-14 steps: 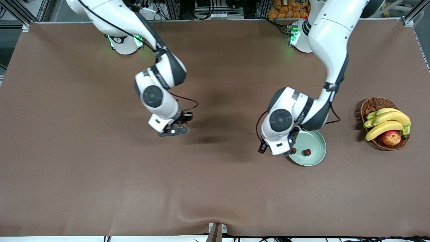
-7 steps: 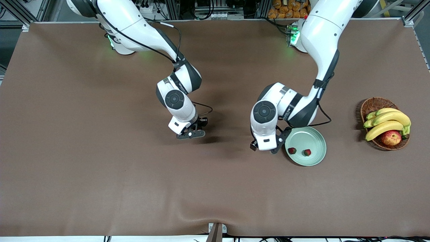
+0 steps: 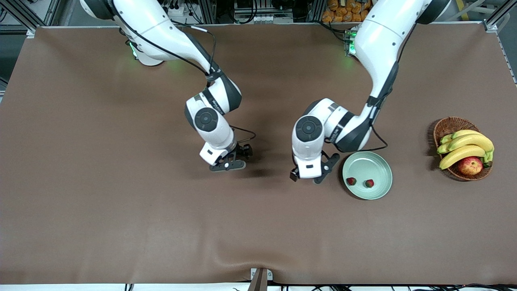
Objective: Collect all strawberries into plate
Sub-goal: 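Grasp the last strawberry with the right gripper and set it mid-table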
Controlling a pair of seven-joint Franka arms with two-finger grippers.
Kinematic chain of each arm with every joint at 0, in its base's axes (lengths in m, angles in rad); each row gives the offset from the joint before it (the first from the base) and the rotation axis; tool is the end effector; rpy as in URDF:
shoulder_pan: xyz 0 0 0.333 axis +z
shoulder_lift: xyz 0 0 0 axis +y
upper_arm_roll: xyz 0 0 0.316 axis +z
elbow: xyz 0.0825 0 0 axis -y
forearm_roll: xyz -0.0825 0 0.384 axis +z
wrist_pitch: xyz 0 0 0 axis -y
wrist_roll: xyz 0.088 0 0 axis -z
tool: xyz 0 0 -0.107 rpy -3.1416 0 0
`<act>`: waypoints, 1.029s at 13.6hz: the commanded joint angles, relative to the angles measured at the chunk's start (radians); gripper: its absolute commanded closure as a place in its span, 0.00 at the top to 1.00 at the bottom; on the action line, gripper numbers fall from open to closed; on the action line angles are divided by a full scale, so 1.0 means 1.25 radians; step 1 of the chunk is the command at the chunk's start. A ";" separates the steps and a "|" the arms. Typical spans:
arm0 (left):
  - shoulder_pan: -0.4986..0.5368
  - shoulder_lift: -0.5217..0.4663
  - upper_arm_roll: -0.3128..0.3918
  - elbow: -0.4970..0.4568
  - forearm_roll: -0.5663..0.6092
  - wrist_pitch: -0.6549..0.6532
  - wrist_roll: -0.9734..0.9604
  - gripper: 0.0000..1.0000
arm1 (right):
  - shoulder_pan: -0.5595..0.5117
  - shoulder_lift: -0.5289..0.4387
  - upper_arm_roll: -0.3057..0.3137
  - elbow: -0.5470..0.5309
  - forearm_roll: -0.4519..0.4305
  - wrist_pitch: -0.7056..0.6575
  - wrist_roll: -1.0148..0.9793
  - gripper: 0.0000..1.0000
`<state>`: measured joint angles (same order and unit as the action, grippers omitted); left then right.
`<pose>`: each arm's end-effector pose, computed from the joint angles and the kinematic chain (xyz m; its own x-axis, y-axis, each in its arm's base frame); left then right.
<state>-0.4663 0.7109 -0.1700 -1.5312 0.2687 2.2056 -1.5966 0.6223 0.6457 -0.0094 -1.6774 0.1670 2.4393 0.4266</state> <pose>0.5838 -0.3973 0.2398 0.6671 0.7380 0.1020 0.7434 -0.6684 -0.0258 0.5659 0.3993 0.2375 0.9967 0.0632 0.0513 0.0703 -0.9861 -0.1505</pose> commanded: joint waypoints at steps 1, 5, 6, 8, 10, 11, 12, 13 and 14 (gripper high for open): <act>-0.028 0.026 0.001 0.013 -0.003 0.028 -0.020 1.00 | -0.052 -0.110 0.006 -0.003 0.010 -0.120 0.005 1.00; -0.100 0.097 0.005 0.079 0.002 0.028 -0.046 1.00 | -0.177 -0.280 0.004 0.010 -0.002 -0.332 0.001 1.00; -0.129 0.113 0.011 0.098 0.006 0.028 -0.046 1.00 | -0.216 -0.316 0.004 0.024 -0.003 -0.398 -0.001 1.00; -0.175 0.126 0.021 0.119 0.008 0.028 -0.039 1.00 | -0.288 -0.374 0.004 0.057 -0.043 -0.522 -0.012 1.00; -0.206 0.126 0.027 0.123 0.006 0.028 -0.042 1.00 | -0.354 -0.403 0.005 0.089 -0.084 -0.607 -0.121 1.00; -0.220 0.126 0.026 0.133 0.004 0.028 -0.049 1.00 | -0.390 -0.421 0.004 0.095 -0.087 -0.627 -0.196 1.00; -0.231 0.126 0.024 0.140 0.000 0.028 -0.060 1.00 | -0.431 -0.431 0.005 0.096 -0.085 -0.642 -0.257 1.00; -0.238 0.127 0.024 0.149 -0.001 0.028 -0.103 1.00 | -0.466 -0.433 0.005 0.099 -0.082 -0.660 -0.309 1.00; -0.248 0.132 0.026 0.162 0.000 0.031 -0.137 1.00 | -0.491 -0.434 0.004 0.104 -0.086 -0.676 -0.349 1.00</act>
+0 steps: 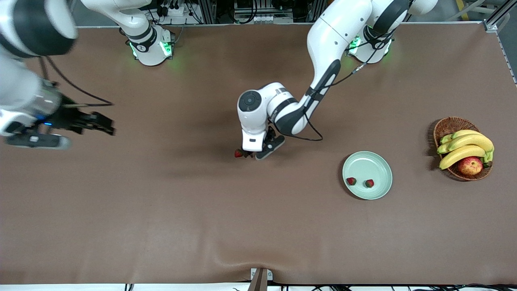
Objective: Collect all strawberries into plate
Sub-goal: 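Grasp the last strawberry with the right gripper and set it mid-table, then grasp the last strawberry with the left gripper while the right gripper retracts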
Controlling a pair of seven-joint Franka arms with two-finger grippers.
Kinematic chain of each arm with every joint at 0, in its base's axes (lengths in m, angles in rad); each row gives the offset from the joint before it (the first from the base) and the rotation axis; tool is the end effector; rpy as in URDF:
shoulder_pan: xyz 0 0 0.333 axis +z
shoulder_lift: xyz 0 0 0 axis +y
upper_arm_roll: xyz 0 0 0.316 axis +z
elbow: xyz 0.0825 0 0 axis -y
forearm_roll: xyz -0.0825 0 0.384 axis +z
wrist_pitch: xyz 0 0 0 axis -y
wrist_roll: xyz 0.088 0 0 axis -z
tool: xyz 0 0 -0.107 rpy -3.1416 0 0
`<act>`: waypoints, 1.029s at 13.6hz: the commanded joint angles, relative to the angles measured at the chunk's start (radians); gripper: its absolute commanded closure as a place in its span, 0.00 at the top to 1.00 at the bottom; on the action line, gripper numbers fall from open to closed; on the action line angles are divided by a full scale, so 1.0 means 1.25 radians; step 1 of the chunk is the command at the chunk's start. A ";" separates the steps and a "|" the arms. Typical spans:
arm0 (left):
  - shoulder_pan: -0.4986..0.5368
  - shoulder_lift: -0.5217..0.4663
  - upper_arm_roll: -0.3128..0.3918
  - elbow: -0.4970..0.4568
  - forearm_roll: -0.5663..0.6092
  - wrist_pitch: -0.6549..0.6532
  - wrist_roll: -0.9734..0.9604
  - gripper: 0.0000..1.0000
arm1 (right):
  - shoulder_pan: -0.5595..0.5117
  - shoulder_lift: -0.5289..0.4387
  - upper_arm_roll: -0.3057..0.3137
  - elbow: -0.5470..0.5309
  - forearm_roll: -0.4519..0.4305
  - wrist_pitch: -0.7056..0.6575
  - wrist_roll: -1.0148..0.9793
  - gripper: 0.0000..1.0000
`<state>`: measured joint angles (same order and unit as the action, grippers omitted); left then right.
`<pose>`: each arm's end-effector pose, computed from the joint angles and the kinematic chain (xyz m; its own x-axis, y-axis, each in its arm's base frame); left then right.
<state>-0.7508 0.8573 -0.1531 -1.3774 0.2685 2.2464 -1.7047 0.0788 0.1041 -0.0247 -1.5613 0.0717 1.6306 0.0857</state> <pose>0.4800 -0.5591 0.2049 0.7678 0.6338 0.0939 0.6340 -0.7727 0.0318 0.5879 0.0398 0.5748 0.9985 -0.0357 -0.0407 -0.0383 -0.9971 -0.0655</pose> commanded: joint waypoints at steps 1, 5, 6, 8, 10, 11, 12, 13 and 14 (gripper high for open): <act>-0.026 0.026 0.012 0.050 0.000 0.021 -0.058 1.00 | -0.079 -0.002 0.014 0.012 -0.011 -0.036 -0.109 1.00; -0.040 0.044 0.023 0.051 0.029 0.118 -0.040 1.00 | -0.111 -0.021 -0.045 0.013 -0.014 -0.095 -0.149 1.00; -0.057 0.049 0.029 0.051 0.069 0.140 -0.030 1.00 | -0.112 -0.022 -0.045 0.013 -0.036 -0.130 -0.165 1.00; -0.074 0.066 0.048 0.053 0.124 0.181 -0.023 1.00 | -0.113 -0.026 -0.045 0.012 -0.070 -0.139 -0.170 1.00; -0.100 0.081 0.081 0.054 0.163 0.217 -0.008 1.00 | -0.111 -0.026 -0.045 0.013 -0.068 -0.130 -0.170 1.00; -0.111 0.086 0.097 0.055 0.164 0.230 -0.005 1.00 | -0.110 -0.026 -0.045 0.013 -0.067 -0.124 -0.169 1.00; -0.126 0.092 0.114 0.056 0.166 0.242 0.005 1.00 | -0.108 -0.026 -0.045 0.012 -0.068 -0.121 -0.170 1.00; -0.139 0.097 0.130 0.065 0.166 0.246 0.025 1.00 | -0.108 -0.026 -0.044 0.008 -0.071 -0.120 -0.169 1.00; -0.149 0.106 0.138 0.072 0.166 0.246 0.032 1.00 | -0.108 -0.026 -0.044 0.007 -0.072 -0.112 -0.169 1.00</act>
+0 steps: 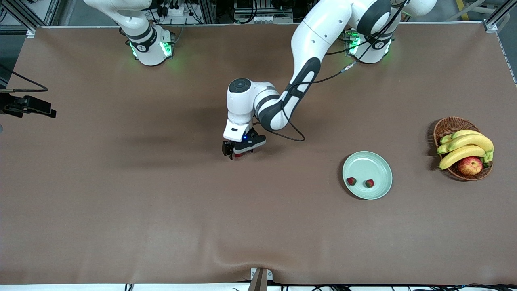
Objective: Collect all strawberries into plate
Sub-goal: 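Grasp the last strawberry with the left gripper while the right gripper retracts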
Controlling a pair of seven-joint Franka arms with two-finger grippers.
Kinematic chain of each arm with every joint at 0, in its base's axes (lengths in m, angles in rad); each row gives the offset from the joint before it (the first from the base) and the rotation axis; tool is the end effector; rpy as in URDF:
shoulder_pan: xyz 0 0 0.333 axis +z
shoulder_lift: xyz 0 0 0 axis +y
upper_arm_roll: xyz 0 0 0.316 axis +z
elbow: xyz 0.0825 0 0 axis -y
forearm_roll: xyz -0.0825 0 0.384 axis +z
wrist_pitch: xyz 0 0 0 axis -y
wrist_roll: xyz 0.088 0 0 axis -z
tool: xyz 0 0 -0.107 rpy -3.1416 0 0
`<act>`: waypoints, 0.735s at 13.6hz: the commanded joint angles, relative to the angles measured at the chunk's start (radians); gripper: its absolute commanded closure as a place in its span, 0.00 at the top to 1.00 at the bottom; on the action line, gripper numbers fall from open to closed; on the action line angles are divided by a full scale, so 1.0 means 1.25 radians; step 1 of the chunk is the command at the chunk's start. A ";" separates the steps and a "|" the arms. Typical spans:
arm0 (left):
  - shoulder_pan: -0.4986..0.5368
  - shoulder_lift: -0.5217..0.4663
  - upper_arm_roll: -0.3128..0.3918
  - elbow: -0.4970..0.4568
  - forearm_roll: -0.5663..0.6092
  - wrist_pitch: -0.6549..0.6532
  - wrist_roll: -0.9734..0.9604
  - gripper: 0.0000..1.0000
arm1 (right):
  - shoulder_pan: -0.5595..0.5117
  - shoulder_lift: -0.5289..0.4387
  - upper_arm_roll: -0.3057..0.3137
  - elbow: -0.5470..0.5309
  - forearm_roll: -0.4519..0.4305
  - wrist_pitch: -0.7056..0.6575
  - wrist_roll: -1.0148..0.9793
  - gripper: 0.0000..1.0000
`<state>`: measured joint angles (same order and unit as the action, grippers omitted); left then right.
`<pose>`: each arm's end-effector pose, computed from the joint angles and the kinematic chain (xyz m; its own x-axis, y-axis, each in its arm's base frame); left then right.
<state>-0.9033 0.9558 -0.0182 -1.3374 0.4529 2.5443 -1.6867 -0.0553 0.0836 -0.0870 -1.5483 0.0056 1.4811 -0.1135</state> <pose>0.4575 -0.6061 0.1734 0.8548 0.4299 0.2907 0.3750 -0.8989 0.2265 0.5624 -0.0779 0.5811 0.9884 -0.0275 -0.1491 -0.0301 -0.9994 -0.0153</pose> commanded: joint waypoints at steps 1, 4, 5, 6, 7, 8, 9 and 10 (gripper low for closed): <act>-0.033 0.031 0.034 0.048 0.018 0.008 0.018 1.00 | -0.001 -0.009 0.006 -0.005 -0.014 0.026 -0.010 1.00; -0.049 0.037 0.048 0.048 0.018 0.010 0.019 1.00 | 0.012 -0.005 0.008 -0.007 -0.009 0.045 0.001 1.00; -0.050 0.039 0.055 0.048 0.018 0.011 0.019 1.00 | 0.017 -0.007 0.008 -0.007 -0.007 0.037 0.001 1.00; -0.052 0.042 0.056 0.048 0.018 0.011 0.019 1.00 | 0.022 -0.006 0.008 -0.008 0.003 0.033 0.001 1.00; -0.051 0.042 0.056 0.048 0.018 0.011 0.018 1.00 | 0.026 -0.004 0.008 -0.013 0.013 0.034 0.001 1.00; -0.052 0.040 0.055 0.048 0.017 0.011 0.017 0.71 | 0.033 -0.007 0.008 -0.012 0.014 0.042 0.000 1.00; -0.052 0.040 0.053 0.048 0.016 0.011 0.009 0.31 | 0.042 -0.007 0.008 -0.007 0.011 0.042 0.000 1.00; -0.051 0.039 0.053 0.048 0.013 0.010 0.006 0.05 | 0.043 -0.008 0.008 -0.007 0.013 0.041 0.000 1.00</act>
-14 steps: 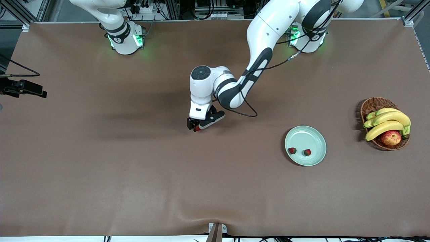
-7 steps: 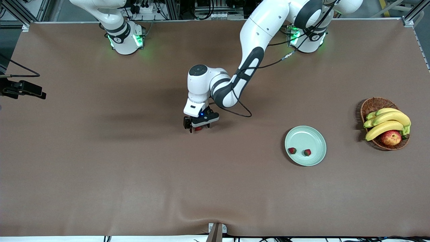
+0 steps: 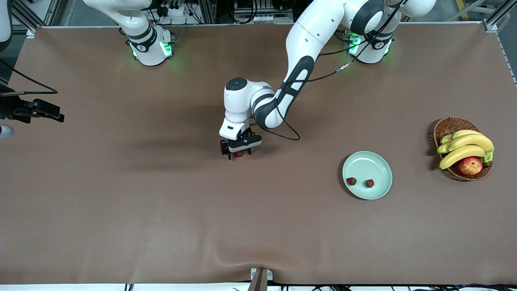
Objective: Collect all strawberries into plate
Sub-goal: 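Grasp the last strawberry with the left gripper while the right gripper retracts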
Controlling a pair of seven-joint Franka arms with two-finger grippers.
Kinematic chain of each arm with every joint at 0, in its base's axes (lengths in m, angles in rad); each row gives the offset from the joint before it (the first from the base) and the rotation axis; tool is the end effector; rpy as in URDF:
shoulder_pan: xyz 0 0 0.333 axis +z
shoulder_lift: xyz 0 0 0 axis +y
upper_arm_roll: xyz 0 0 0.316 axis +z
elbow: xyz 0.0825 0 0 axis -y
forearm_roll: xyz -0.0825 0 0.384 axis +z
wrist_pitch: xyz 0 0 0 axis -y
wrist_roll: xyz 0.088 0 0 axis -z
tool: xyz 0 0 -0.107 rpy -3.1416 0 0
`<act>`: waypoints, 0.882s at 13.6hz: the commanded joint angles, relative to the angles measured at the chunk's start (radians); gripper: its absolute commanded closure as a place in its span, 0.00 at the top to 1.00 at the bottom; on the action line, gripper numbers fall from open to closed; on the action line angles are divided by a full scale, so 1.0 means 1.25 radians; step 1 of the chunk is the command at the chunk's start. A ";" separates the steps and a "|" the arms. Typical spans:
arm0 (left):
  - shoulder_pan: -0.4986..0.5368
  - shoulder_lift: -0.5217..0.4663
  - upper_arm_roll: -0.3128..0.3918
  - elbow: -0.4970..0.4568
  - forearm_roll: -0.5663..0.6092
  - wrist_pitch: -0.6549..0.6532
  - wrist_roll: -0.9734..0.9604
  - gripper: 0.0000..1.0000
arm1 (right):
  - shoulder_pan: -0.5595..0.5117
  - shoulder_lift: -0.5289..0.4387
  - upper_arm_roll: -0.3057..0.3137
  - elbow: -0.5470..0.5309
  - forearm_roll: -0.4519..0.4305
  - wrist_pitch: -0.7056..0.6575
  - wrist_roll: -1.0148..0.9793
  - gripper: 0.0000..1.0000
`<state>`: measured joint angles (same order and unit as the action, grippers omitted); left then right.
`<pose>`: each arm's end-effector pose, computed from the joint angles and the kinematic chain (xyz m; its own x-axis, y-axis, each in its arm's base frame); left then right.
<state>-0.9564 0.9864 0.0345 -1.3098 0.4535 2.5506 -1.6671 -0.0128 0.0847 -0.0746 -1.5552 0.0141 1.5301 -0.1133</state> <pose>0.4504 -0.6151 0.1632 0.8612 0.3824 0.3348 0.3267 -0.9211 0.2117 0.5715 -0.0468 0.5808 0.9938 0.0266 -0.1078 0.0245 -0.9995 -0.0201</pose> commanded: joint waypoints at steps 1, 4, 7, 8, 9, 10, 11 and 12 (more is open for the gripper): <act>-0.008 0.013 0.010 0.024 0.010 0.005 -0.010 0.00 | 0.010 -0.005 -0.002 -0.001 0.006 0.003 0.000 1.00; -0.009 0.007 0.007 0.021 0.007 0.002 -0.011 0.00 | 0.021 -0.003 -0.002 0.001 0.005 0.006 0.000 1.00; -0.012 0.001 0.006 0.019 -0.009 0.000 -0.014 0.00 | 0.022 -0.004 -0.002 0.001 -0.005 0.004 -0.003 1.00; -0.012 -0.004 0.006 0.018 -0.011 -0.001 -0.014 0.00 | 0.024 -0.005 -0.002 0.001 -0.006 0.006 -0.003 1.00; -0.008 -0.012 0.006 0.015 -0.011 -0.008 -0.013 0.00 | 0.021 -0.004 -0.002 0.001 -0.003 0.013 -0.009 1.00; -0.004 -0.022 0.006 0.011 -0.011 -0.019 -0.011 0.00 | 0.015 -0.003 -0.003 0.001 0.006 0.026 -0.009 1.00; 0.001 -0.025 0.006 0.010 -0.012 -0.034 -0.011 0.00 | 0.016 -0.003 -0.003 0.001 0.006 0.031 -0.009 1.00; 0.014 -0.038 0.006 0.007 -0.013 -0.047 -0.014 0.00 | 0.019 -0.003 -0.003 0.001 0.006 0.033 -0.006 1.00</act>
<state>-0.9542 0.9771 0.0358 -1.2896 0.4488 2.5332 -1.6776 0.0098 0.0850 -0.0764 -1.5552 0.0138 1.5630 -0.1134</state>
